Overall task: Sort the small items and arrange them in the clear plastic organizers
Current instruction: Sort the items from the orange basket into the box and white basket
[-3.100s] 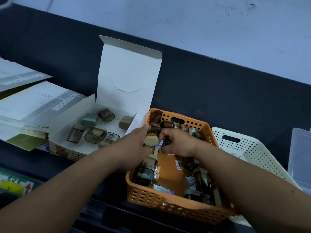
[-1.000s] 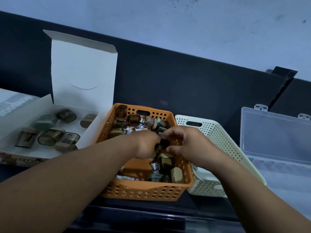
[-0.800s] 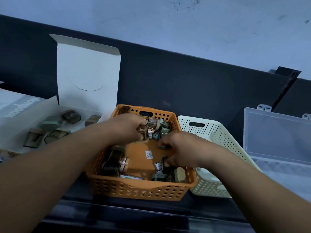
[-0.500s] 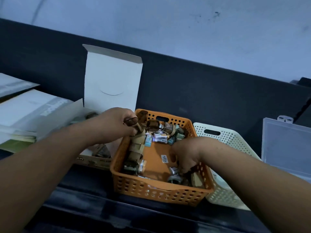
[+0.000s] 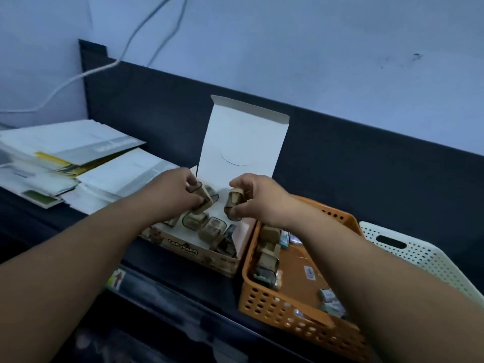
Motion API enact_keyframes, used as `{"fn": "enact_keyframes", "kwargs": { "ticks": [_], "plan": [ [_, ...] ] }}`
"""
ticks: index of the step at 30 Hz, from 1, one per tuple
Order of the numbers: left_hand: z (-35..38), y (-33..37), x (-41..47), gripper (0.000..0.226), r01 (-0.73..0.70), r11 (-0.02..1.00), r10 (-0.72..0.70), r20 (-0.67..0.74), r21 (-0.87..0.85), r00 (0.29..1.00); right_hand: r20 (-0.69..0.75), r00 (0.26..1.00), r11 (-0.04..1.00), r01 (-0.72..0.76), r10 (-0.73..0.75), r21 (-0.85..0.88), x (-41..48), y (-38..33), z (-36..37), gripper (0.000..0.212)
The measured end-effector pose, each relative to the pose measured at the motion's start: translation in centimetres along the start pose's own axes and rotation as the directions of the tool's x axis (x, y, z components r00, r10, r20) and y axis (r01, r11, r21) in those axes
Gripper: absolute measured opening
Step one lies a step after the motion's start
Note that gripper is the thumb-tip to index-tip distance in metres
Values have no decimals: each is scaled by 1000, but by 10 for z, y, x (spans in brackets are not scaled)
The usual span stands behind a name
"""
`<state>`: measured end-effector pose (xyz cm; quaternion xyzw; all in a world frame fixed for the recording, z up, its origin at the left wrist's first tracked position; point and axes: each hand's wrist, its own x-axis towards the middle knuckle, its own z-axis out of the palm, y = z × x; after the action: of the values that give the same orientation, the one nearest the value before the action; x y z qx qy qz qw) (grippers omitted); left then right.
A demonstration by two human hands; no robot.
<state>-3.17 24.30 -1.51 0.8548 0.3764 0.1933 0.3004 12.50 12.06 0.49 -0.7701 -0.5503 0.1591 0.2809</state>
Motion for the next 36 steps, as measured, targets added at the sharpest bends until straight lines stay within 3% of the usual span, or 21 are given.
{"fn": "enact_keyframes", "kwargs": {
  "ticks": [4,8,14,18,23,25,30,33,36],
  "plan": [
    [3,-6,2,37,33,999,-33,20,38,999,9,1000,997,-28,28,-73,14,2,15,63],
    [9,-5,5,41,34,998,-36,57,51,998,-6,999,999,-52,52,-8,12,10,11,66],
    [24,30,2,48,-179,981,177,30,81,984,-86,992,995,-91,87,-36,-27,37,-27,42],
    [47,69,-9,44,-320,946,324,197,-51,925,-9,984,961,-176,178,-212,-62,64,-43,41],
    [77,98,-21,39,-424,906,380,459,-9,803,133,952,944,-241,275,-226,-89,89,-42,42],
    [80,100,-21,38,-419,908,370,450,10,813,210,949,957,-188,235,-220,-93,87,-35,43],
    [71,86,-15,36,-400,914,352,356,70,866,370,924,946,33,94,-322,-78,73,-11,70],
    [62,80,-20,41,-385,920,333,365,76,869,398,916,887,138,55,-440,-65,74,1,69],
    [55,81,-32,44,-410,907,353,354,99,866,337,940,854,128,57,-504,-65,80,-5,54]
  ]
}}
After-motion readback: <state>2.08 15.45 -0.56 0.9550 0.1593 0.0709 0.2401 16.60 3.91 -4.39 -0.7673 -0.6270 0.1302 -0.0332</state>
